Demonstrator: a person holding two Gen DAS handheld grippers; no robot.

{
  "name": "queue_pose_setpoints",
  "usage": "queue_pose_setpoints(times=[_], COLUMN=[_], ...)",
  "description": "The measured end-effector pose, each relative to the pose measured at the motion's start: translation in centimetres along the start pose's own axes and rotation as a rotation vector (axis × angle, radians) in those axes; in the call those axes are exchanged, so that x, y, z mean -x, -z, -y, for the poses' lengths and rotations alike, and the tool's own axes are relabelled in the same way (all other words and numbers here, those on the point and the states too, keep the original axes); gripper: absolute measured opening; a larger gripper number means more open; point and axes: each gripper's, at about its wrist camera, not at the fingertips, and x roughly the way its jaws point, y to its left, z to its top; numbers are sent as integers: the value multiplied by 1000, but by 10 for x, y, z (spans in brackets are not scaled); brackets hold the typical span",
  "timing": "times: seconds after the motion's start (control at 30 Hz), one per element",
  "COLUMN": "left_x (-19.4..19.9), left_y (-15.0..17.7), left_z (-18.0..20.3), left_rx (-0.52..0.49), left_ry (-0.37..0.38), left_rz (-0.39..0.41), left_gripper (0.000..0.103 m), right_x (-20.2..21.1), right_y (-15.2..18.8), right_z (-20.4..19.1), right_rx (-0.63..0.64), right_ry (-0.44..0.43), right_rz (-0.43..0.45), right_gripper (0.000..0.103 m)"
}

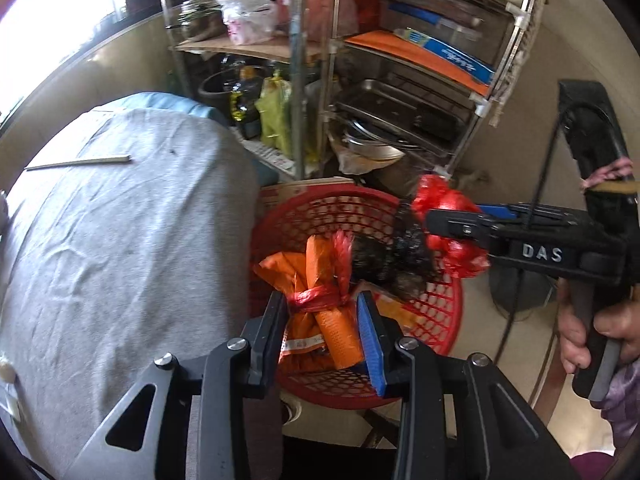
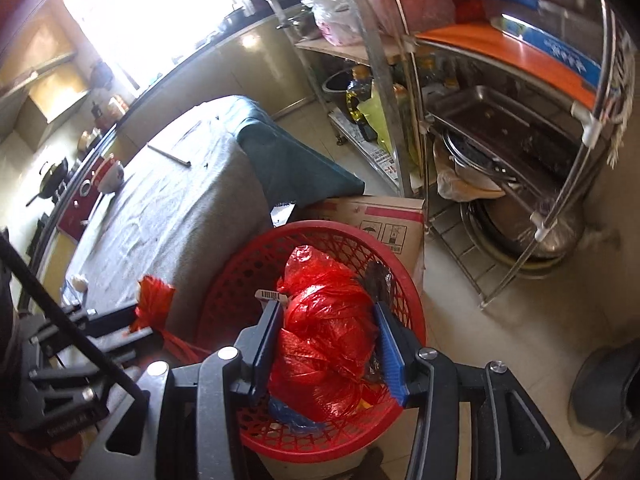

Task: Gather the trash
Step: 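Lower both bags into the red basket and open both tools, then grasp the blue toothpaste box with left tool while right tool grasps the white tissue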

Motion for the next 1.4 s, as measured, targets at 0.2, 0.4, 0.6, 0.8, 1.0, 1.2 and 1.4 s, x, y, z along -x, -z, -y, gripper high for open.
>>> queue_pose_setpoints(times=[0.2,0.4,0.6,0.8,1.0,1.2,1.4], left_x=[1,14,22,47,85,119,161], left_y=[-1,6,21,43,77,128,190], left_z=[-2,-22,-39,-68,-107,-157,-206], left_rx=[-3,42,81,166,266,442,609], left_ry=[-11,-70,-135,-195,-296,-368,-464], left_rz=[30,51,38,70,131,159,210], left_gripper=[62,63,63,66,68,68,68], right_x=[-1,3,8,6,-3,-15,-23], right_y=[-2,-7,-10,-13,-16,-12,-5], right_z=[1,1,-12,-41,-85,-144,-222], right_rx=[-55,-112,-80,-13,61,160,287], right_ry=[-56,-104,-98,-111,-136,-179,-224], right_rz=[-4,8,40,44,25,1,-23], right_gripper=[56,59,59,59,59,59,59])
